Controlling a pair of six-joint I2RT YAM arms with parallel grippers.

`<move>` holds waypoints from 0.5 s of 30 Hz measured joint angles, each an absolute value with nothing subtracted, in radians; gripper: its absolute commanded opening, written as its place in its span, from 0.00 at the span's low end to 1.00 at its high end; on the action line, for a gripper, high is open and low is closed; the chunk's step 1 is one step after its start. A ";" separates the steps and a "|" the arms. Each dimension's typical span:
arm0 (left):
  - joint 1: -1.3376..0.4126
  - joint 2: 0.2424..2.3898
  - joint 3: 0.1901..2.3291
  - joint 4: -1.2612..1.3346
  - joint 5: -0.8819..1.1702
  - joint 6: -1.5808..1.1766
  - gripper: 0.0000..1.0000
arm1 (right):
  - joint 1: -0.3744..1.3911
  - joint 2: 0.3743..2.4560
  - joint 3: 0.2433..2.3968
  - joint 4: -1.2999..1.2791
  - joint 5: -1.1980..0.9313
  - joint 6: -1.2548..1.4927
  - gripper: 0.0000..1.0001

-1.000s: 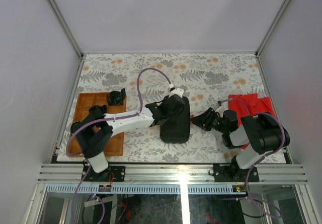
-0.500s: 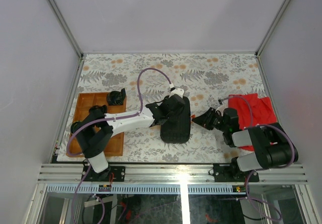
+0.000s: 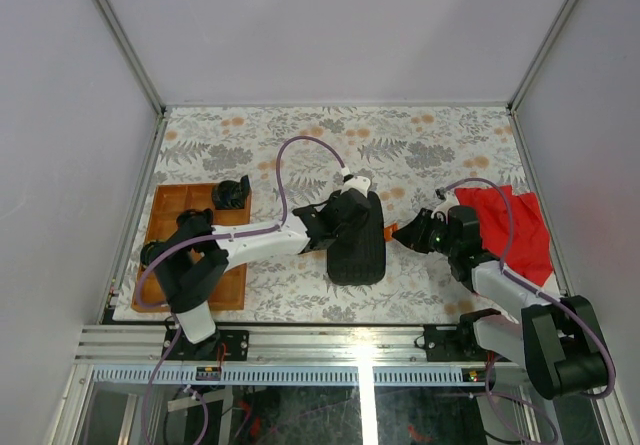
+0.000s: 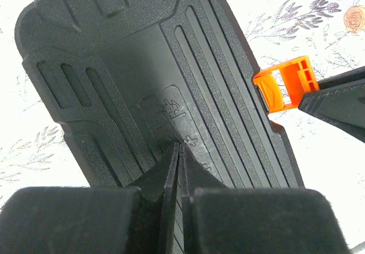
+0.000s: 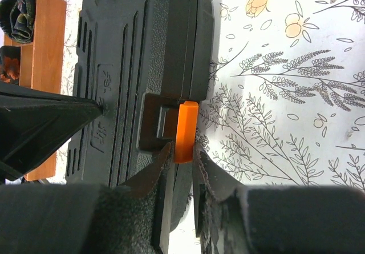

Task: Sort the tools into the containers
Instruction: Close the storage box at the center of the board.

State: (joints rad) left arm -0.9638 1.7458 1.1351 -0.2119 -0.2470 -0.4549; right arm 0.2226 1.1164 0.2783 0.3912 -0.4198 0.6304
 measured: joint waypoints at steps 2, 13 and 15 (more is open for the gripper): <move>-0.965 1.747 1.135 -0.209 -0.245 -0.455 0.00 | 0.223 1.108 0.278 0.383 -0.423 0.620 0.18; -0.967 1.756 1.147 -0.217 -0.245 -0.454 0.00 | 0.218 1.119 0.280 0.405 -0.485 0.594 0.24; -0.967 1.757 1.150 -0.220 -0.245 -0.454 0.00 | 0.214 1.129 0.282 0.414 -0.497 0.594 0.26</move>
State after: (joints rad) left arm -0.9672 1.7569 1.1496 -0.2199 -0.2451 -0.4538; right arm 0.2138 1.1290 0.2821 0.4137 -0.4969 0.5938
